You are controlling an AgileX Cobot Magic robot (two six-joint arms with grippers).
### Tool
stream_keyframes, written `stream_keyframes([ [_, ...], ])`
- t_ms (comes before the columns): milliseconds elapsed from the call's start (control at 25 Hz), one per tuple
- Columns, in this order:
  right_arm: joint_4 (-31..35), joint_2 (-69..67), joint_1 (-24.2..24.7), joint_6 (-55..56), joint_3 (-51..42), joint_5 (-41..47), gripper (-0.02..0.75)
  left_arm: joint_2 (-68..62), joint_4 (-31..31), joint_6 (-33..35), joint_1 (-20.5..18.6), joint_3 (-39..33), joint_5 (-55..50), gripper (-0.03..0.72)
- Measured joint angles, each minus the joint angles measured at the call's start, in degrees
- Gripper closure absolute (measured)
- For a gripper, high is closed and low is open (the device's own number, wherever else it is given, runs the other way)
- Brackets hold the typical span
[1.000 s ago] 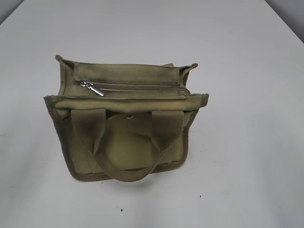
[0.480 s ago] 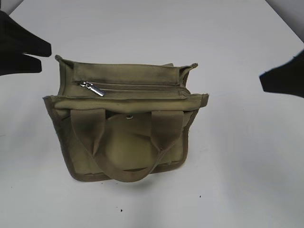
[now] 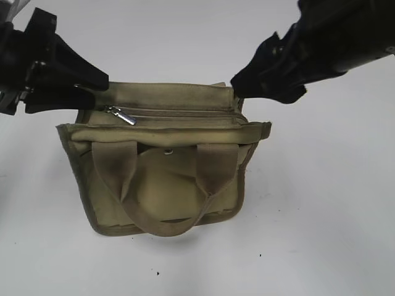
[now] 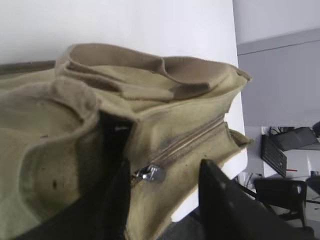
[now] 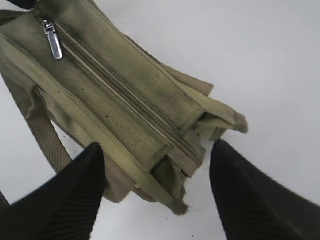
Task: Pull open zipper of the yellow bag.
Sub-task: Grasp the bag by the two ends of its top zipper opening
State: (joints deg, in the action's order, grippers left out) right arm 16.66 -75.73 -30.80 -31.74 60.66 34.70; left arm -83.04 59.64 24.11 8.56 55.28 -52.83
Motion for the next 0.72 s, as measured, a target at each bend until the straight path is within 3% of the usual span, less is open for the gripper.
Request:
stream_keyframes([
  [280, 0.1, -6.1, -4.7, -1.7, 2.7, -2.2, 0.227, -1.5, -0.7, 0.0, 1.0, 0.1, 3.4, 0.34],
  [720, 0.2, -6.8, -6.6, -2.4, 2.9, -3.5, 0.227, -4.4, -2.2, -0.8, 1.0, 4.6, -0.5, 0.34],
])
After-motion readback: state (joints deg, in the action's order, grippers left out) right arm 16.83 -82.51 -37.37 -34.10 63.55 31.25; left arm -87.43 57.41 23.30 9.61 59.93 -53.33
